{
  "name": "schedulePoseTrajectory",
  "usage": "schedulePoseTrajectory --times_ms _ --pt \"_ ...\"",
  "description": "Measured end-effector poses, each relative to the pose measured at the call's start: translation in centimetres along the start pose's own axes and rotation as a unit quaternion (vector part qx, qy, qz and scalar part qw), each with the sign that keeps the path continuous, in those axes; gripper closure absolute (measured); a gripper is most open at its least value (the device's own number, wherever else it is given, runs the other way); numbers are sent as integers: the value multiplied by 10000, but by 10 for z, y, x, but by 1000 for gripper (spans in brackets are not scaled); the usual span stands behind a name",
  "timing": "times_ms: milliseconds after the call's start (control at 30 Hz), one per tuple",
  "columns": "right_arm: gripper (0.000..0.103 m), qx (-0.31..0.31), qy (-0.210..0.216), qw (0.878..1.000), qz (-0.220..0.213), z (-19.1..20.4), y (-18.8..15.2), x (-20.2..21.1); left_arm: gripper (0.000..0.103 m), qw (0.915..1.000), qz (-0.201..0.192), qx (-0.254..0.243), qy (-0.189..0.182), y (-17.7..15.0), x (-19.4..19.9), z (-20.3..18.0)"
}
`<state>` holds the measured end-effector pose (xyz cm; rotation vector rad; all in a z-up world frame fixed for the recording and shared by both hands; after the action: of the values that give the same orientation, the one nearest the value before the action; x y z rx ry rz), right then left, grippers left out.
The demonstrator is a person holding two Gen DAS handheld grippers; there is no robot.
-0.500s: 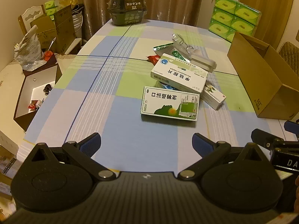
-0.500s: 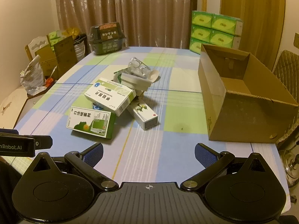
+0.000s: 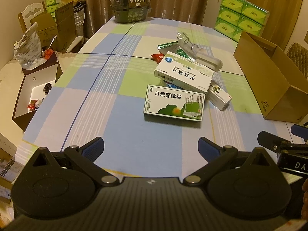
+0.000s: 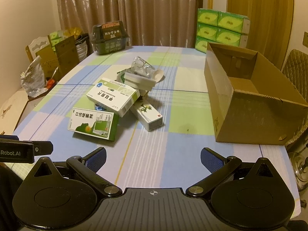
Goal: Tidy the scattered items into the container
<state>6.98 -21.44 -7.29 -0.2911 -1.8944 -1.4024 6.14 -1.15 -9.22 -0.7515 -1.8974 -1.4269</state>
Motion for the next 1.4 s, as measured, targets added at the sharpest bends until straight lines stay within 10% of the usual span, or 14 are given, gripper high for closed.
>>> schedulePoseTrajectory --times_ms 1000,1233,1400 --pt "2 73 214 9997 19 -2 -4 -5 1 9997 74 -100 -191 -3 -5 -1" --pt "2 331 329 9989 5 -4 3 -16 1 9919 -141 -1107 -603 5 -9 -14" --pt "2 512 496 9974 115 -3 5 -32 1 9639 -326 -2518 -798 16 -20 -30"
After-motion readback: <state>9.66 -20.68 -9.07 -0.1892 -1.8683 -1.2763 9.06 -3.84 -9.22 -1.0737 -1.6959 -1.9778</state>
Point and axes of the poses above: each gripper's, at about its wrist camera, not at the fingertips, and x roughly against the way its jaws point, z to its left, y to its top, the point moved 10 cm from there along -x, roughly the way its jaws point, and after that the axes turned 13 degrees about x, right-handed, at the moved point
